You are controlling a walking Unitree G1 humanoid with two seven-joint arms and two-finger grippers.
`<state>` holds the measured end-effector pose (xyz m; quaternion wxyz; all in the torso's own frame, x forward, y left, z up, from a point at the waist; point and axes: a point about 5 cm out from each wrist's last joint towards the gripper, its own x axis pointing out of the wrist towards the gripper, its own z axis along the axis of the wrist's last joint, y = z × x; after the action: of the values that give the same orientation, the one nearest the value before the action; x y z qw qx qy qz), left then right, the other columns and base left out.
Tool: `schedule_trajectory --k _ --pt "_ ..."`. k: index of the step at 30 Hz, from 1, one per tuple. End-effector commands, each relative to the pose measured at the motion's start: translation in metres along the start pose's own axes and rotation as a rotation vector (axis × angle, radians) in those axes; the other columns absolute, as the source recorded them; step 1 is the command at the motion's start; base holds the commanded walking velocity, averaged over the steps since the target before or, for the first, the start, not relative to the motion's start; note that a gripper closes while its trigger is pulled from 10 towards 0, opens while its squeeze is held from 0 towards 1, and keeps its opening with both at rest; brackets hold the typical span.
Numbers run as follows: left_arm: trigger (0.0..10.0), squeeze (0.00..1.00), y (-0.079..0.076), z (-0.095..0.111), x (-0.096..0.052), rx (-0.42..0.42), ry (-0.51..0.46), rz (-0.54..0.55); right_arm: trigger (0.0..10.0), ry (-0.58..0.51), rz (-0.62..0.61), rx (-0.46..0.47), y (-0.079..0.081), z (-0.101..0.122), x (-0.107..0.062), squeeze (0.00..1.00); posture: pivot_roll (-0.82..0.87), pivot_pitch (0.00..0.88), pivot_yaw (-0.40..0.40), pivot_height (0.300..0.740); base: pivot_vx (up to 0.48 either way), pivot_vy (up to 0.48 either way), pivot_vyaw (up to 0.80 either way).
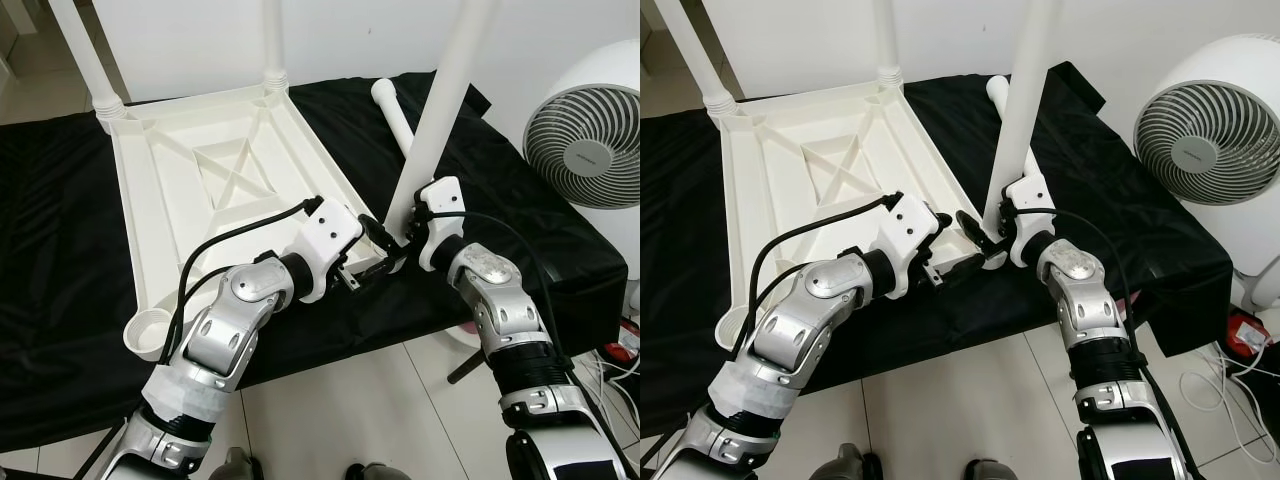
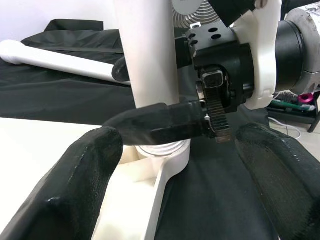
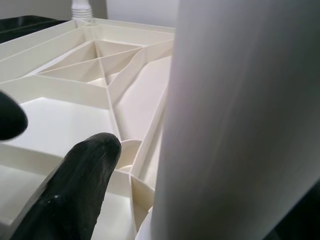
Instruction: Building children table
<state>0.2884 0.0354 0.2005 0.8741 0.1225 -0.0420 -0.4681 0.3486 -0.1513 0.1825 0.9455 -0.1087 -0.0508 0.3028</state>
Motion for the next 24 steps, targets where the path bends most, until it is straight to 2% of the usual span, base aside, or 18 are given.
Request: schedule_trajectory --k 1,4,5,6,19,20,21,24 --pt "10.0 0.00 -0.002 0.001 0.002 0.008 -0.003 -0.019 10.0 0.002 0.030 -0.008 -0.002 -0.002 0.000 0.00 -0.09 0.064 0.047 0.740 0.000 0.000 0.00" --pt "10.0 0.00 -0.002 0.001 0.003 0.011 -0.003 -0.021 10.0 0.010 0.047 -0.011 -0.002 -0.004 -0.001 0.00 -0.09 0.062 0.050 0.740 0.000 0.000 0.00" --pt "10.0 0.00 -0.001 0.001 0.003 0.012 -0.003 -0.023 4.2 0.017 0.056 -0.022 -0.004 -0.006 -0.002 0.00 -0.09 0.061 0.051 0.740 0.000 0.000 0.00" --pt "10.0 0.00 -0.001 0.002 0.003 0.014 -0.004 -0.025 0.0 0.023 0.063 -0.030 -0.005 -0.009 -0.003 0.00 -0.09 0.065 0.051 0.740 0.000 0.000 0.00" --pt "10.0 0.00 -0.001 0.003 0.002 0.010 -0.006 -0.020 0.0 0.039 0.050 -0.022 -0.008 -0.017 -0.009 0.00 -0.09 0.079 0.049 0.740 0.000 0.000 0.00" --pt "10.0 0.00 -0.001 0.003 0.002 0.009 -0.006 -0.017 4.4 0.037 0.032 -0.015 -0.008 -0.015 -0.009 0.00 -0.08 0.086 0.042 0.740 0.000 0.000 0.00" --pt "10.0 0.00 -0.001 0.003 0.002 0.008 -0.005 -0.015 10.0 0.034 0.016 -0.010 -0.007 -0.014 -0.009 0.00 -0.08 0.086 0.042 0.740 0.000 0.000 0.00" --pt "10.0 0.00 -0.001 0.002 0.002 0.005 -0.005 -0.011 10.0 0.030 -0.017 -0.012 -0.006 -0.014 -0.008 0.00 -0.08 0.086 0.042 0.740 0.000 0.000 0.00"
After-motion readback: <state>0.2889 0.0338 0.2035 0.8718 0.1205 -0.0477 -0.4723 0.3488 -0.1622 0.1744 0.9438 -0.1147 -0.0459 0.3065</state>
